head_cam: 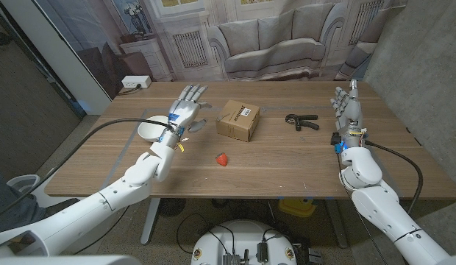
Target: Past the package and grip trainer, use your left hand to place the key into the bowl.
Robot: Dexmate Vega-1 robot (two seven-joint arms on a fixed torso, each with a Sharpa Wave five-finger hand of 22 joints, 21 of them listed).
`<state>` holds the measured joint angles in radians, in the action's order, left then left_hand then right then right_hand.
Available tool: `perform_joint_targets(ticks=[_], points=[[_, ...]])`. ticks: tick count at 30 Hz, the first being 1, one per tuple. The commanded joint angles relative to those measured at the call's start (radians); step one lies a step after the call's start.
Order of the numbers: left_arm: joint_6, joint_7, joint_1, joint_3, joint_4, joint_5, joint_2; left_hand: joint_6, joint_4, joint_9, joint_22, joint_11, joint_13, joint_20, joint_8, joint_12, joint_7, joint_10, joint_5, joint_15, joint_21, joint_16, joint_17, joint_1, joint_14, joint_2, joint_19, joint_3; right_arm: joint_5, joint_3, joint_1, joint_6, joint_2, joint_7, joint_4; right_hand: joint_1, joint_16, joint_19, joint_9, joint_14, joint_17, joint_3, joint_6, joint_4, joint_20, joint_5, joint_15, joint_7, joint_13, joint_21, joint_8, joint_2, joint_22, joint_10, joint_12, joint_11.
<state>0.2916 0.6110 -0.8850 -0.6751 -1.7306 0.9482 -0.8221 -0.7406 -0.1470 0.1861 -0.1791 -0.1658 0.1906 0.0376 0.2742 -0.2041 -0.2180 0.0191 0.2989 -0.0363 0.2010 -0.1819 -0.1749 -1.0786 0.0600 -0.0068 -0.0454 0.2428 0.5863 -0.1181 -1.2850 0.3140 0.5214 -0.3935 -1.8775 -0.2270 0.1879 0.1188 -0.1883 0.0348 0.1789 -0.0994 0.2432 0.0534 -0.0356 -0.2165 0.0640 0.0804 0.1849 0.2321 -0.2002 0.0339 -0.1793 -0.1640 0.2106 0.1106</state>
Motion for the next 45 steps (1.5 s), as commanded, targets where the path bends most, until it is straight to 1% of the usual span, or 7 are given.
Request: perform_joint_targets(ticks=[1, 9, 14, 22, 26, 37, 45], points=[[-0.045, -0.049, 0.047, -0.036, 0.033, -0.005, 0.01, -0.021, 0.003, 0.003, -0.003, -0.003, 0.002, 0.013, -0.004, -0.007, 0.0, 0.008, -0.005, -0.062, 0.004, -0.005, -0.002, -0.015, 0.001, 0.004, -0.001, -0.002, -0.009, 0.015, -0.016, 0.007, -0.007, -0.011, -0.016, 0.004, -0.001, 0.008, -0.002, 0.006, 0.005, 0.004, 0.009, -0.003, 0.002, 0.001, -0.002, -0.001, 0.001, -0.001, 0.0, -0.002, -0.001, -0.008, 0.004, 0.004], [-0.065, -0.012, 0.049, -0.044, 0.055, -0.003, 0.016, -0.062, 0.002, 0.003, -0.003, -0.011, 0.002, 0.013, 0.003, -0.013, 0.0, 0.03, -0.015, -0.07, 0.005, -0.008, -0.001, -0.036, -0.013, 0.011, 0.003, -0.005, -0.006, 0.014, -0.006, 0.004, -0.009, -0.001, -0.008, 0.004, -0.001, 0.01, -0.002, 0.006, 0.005, 0.005, 0.01, -0.004, 0.003, 0.001, -0.002, -0.001, 0.001, -0.002, 0.0, -0.002, -0.001, -0.009, 0.005, 0.001], [-0.075, -0.034, 0.06, -0.052, 0.061, -0.005, 0.015, -0.08, 0.001, 0.004, -0.003, -0.012, 0.002, 0.014, 0.006, -0.015, -0.001, 0.037, -0.021, -0.074, 0.006, -0.009, -0.001, -0.046, -0.019, 0.012, 0.007, -0.007, -0.007, 0.01, 0.002, 0.003, -0.011, 0.002, -0.004, 0.005, 0.0, 0.01, -0.002, 0.007, 0.005, 0.006, 0.01, -0.004, 0.003, 0.001, -0.001, -0.001, 0.001, -0.003, 0.0, -0.003, -0.001, -0.009, 0.005, 0.001], [-0.086, -0.029, 0.059, -0.052, 0.064, -0.015, 0.015, -0.088, 0.003, 0.005, -0.003, -0.013, 0.002, 0.011, 0.006, -0.014, -0.002, 0.039, -0.025, -0.074, 0.005, -0.009, -0.002, -0.05, -0.02, 0.015, 0.006, -0.009, -0.008, 0.006, -0.003, 0.009, -0.017, 0.001, -0.002, 0.005, 0.0, 0.011, -0.002, 0.007, 0.005, 0.007, 0.011, -0.004, 0.004, 0.001, -0.001, -0.002, 0.001, -0.005, 0.0, -0.003, -0.001, -0.011, 0.005, 0.003], [-0.087, -0.025, 0.055, -0.052, 0.065, -0.017, 0.014, -0.096, 0.003, 0.007, -0.003, -0.017, 0.002, 0.005, 0.008, -0.014, -0.002, 0.042, -0.029, -0.08, 0.005, -0.009, -0.002, -0.054, -0.022, 0.014, 0.006, -0.011, -0.01, 0.006, -0.01, 0.015, -0.022, -0.003, -0.003, 0.005, 0.0, 0.011, -0.002, 0.008, 0.005, 0.007, 0.011, -0.004, 0.004, 0.001, 0.0, -0.002, 0.001, -0.006, 0.0, -0.003, -0.002, -0.011, 0.005, 0.003], [-0.079, -0.045, 0.056, -0.054, 0.072, -0.026, 0.018, -0.105, 0.006, 0.01, -0.003, -0.013, 0.002, 0.006, 0.007, -0.011, -0.003, 0.04, -0.035, -0.079, 0.004, -0.007, -0.002, -0.061, -0.02, 0.015, 0.005, -0.017, -0.008, 0.005, -0.016, 0.015, -0.024, -0.002, -0.001, 0.005, 0.0, 0.012, -0.002, 0.008, 0.005, 0.008, 0.011, -0.005, 0.004, 0.001, 0.0, -0.002, 0.001, -0.008, 0.001, -0.004, -0.002, -0.013, 0.006, 0.003], [-0.083, -0.032, 0.06, -0.058, 0.082, -0.031, 0.027, -0.099, 0.01, 0.011, -0.003, -0.015, 0.002, 0.006, 0.0, -0.008, -0.003, 0.037, -0.04, -0.08, 0.003, -0.006, -0.003, -0.061, -0.018, 0.017, 0.002, -0.022, -0.007, 0.011, -0.021, 0.015, -0.02, -0.001, -0.005, 0.005, 0.0, 0.013, -0.002, 0.008, 0.005, 0.009, 0.012, -0.005, 0.004, 0.001, 0.0, -0.002, 0.001, -0.01, 0.001, -0.005, -0.002, -0.014, 0.006, 0.004]])
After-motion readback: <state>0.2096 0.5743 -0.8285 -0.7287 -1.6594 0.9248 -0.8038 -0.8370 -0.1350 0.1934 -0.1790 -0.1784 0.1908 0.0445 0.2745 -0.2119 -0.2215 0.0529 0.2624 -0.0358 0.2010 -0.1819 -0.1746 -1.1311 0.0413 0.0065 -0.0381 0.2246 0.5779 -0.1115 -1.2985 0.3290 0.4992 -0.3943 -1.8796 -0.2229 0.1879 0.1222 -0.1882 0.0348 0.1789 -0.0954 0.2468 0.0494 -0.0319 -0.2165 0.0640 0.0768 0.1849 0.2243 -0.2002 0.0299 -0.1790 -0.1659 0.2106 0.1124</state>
